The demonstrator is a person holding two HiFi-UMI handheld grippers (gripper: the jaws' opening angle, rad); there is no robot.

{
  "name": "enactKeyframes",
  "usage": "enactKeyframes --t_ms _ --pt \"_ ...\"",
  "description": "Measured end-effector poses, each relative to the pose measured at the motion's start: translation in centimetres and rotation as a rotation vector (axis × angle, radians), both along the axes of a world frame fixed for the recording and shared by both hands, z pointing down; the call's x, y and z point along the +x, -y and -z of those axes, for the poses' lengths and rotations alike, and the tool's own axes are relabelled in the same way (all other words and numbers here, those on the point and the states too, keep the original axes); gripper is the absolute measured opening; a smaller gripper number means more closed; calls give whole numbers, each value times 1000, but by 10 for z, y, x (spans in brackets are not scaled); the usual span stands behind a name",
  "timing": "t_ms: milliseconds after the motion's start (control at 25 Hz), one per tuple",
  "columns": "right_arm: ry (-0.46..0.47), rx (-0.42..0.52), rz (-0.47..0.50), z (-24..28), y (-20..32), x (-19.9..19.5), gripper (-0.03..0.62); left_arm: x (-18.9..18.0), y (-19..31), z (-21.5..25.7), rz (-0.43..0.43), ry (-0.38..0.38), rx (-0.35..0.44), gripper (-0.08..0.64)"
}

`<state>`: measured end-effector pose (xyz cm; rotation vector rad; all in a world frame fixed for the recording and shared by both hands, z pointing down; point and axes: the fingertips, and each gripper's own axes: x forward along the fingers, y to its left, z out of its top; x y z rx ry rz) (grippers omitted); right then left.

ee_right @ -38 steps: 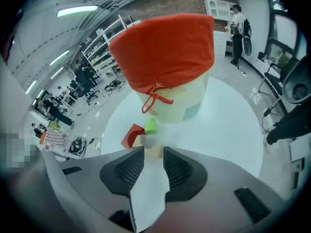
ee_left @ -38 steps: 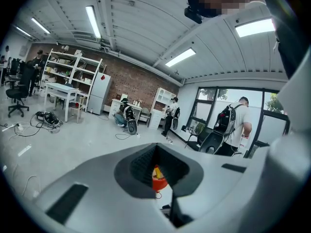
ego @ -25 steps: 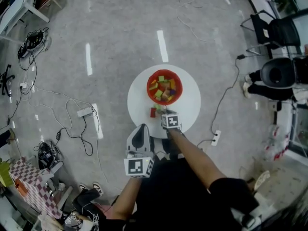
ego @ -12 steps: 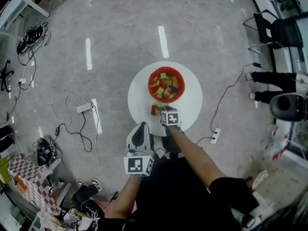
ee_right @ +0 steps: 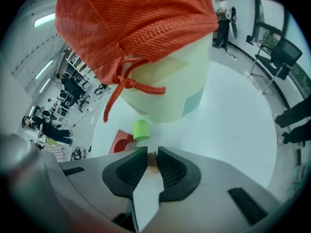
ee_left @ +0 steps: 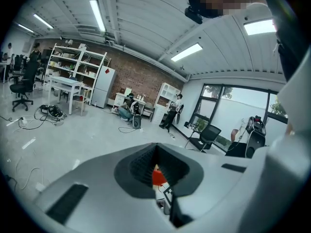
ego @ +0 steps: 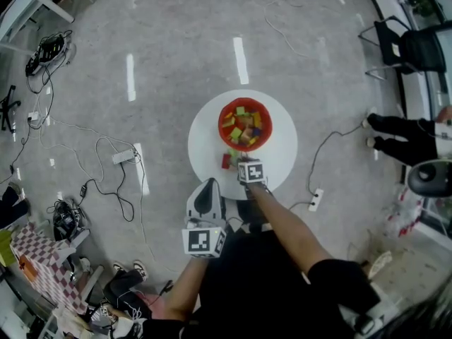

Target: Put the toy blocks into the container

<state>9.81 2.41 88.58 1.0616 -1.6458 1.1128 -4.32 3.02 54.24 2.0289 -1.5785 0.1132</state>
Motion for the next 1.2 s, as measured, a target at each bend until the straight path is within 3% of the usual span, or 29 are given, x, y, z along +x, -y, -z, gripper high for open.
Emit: enactKeyframes --t_ms 400,560,680,880,960,1200 --pt "-2 14 54 15 -1 6 55 9 0 -1 -9 -1 2 -12" --pt "81 -2 72 39 -12 -11 54 10 -2 1 -6 -1 6 -12" --pt "48 63 130 57 -9 -2 54 8 -4 2 2 2 9 -12" --pt "118 177 235 105 -9 -6 54 3 -10 -2 -10 43 17 -12" --pt "168 224 251 130 -7 -11 54 2 -11 0 -12 58 30 -12" --pt "207 408 284 202 26 -9 52 2 -16 10 0 71 49 -12"
